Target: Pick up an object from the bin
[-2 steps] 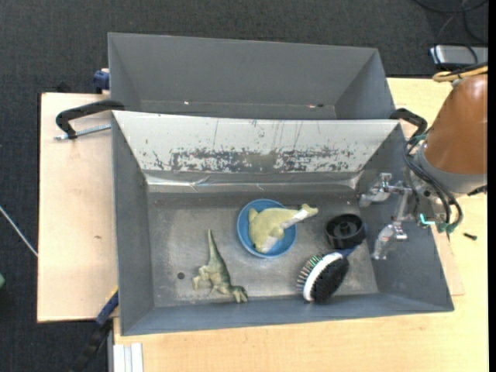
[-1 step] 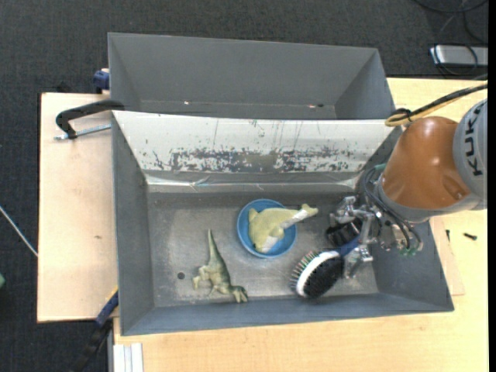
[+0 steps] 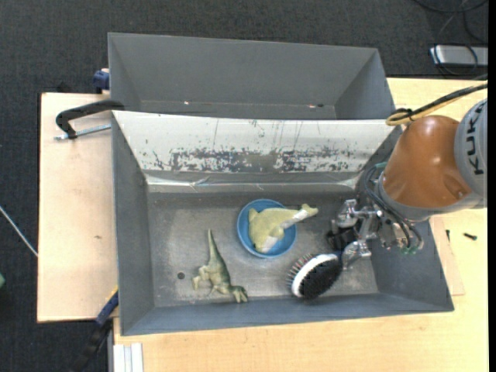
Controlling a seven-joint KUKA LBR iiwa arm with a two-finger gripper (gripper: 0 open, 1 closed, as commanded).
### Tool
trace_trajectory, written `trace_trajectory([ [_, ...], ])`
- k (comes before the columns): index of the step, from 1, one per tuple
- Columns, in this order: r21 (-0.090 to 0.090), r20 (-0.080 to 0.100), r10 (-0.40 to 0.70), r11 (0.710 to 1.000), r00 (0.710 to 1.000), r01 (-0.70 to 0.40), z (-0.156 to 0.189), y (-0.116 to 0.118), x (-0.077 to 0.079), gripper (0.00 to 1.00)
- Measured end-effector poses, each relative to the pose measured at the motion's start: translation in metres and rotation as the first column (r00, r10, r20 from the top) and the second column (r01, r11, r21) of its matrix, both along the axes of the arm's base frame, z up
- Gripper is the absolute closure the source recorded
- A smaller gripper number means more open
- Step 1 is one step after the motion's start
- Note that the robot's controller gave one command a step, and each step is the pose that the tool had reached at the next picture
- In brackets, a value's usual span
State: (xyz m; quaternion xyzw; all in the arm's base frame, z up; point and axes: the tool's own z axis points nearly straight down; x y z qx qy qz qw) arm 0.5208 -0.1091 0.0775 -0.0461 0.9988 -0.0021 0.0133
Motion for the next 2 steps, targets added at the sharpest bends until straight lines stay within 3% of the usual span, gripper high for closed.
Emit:
trace_trajectory([
  [1, 0.0, -0.012, 0.004, 1.0, 1.0, -0.004, 0.121, -0.01, -0.001, 1.0],
  [2, -0.004, -0.014, 0.268, 0.963, 0.963, -0.268, 0.243, -0.033, -0.015, 1.0],
])
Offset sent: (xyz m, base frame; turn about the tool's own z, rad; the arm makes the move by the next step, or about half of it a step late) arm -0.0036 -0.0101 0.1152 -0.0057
